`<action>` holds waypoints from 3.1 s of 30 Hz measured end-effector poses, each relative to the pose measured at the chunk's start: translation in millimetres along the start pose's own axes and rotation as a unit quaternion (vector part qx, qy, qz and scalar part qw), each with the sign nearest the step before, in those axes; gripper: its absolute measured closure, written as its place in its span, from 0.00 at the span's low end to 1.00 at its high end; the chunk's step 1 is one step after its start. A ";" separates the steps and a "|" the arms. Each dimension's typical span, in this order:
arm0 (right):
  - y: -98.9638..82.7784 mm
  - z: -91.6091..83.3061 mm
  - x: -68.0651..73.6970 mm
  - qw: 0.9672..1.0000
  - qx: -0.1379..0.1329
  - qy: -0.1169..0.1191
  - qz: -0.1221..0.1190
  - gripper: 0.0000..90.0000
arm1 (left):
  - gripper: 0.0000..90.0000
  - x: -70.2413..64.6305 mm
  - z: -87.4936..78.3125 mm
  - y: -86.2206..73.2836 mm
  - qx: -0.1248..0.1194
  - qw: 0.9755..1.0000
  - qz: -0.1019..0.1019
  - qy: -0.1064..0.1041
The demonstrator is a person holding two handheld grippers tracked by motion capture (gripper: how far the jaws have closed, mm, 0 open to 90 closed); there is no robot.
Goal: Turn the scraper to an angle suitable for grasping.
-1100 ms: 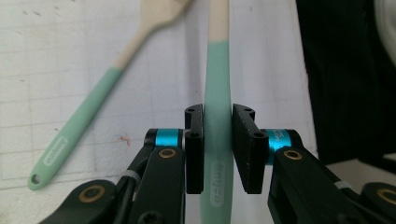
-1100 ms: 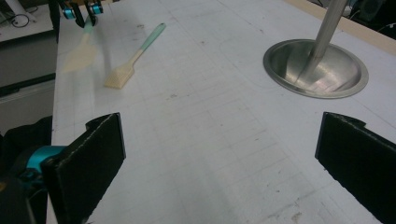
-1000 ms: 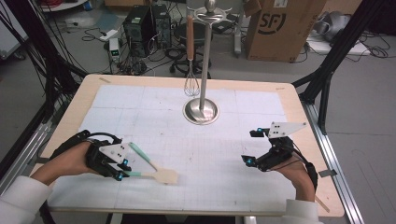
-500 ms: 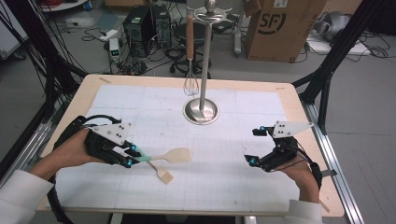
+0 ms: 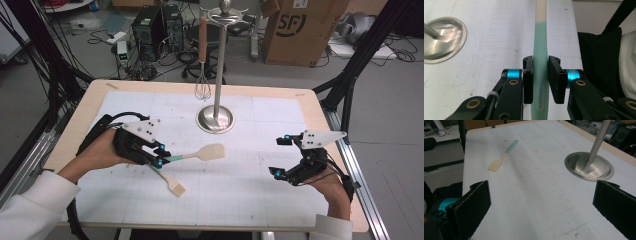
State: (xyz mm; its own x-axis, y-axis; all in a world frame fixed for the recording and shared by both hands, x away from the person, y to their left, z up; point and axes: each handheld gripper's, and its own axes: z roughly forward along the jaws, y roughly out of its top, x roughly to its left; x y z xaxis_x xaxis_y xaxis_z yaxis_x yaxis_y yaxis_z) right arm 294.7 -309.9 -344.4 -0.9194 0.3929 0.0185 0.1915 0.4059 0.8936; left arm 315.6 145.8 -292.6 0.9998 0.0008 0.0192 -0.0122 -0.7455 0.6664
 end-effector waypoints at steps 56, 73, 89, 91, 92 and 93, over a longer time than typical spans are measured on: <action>0.6 -9.5 6.0 1.000 -0.013 0.003 -0.012 0.00 | 0.84 25.2 185.5 14.0 -0.005 0.999 0.003 -0.040; 0.0 -6.6 4.6 1.000 -0.008 0.004 -0.013 0.00 | 0.31 21.5 166.1 16.7 -0.054 0.998 -0.002 -0.016; -3.4 -9.8 4.1 1.000 -0.024 -0.009 0.000 0.00 | 0.02 20.3 61.1 -15.7 -0.068 0.995 -0.039 0.055; -3.2 -9.4 3.8 1.000 -0.023 -0.010 -0.003 0.00 | 0.02 18.7 47.5 -22.1 -0.082 0.993 -0.054 0.071; -2.9 -8.7 4.6 1.000 -0.022 -0.009 0.000 0.00 | 0.02 18.3 40.5 -25.7 -0.087 0.992 -0.055 0.076; -2.3 -7.1 4.4 1.000 -0.021 -0.010 -0.001 0.00 | 0.02 17.2 34.1 -29.5 -0.090 0.991 -0.058 0.079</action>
State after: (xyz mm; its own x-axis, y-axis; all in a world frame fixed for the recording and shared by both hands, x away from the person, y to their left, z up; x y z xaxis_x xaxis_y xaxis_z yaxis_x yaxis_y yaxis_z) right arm 287.7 -315.0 -343.2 -0.9122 0.4096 0.0085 0.1753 0.3715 0.9117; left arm 333.6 145.1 -337.4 0.9799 0.1947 0.0428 0.0855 -0.6041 0.7923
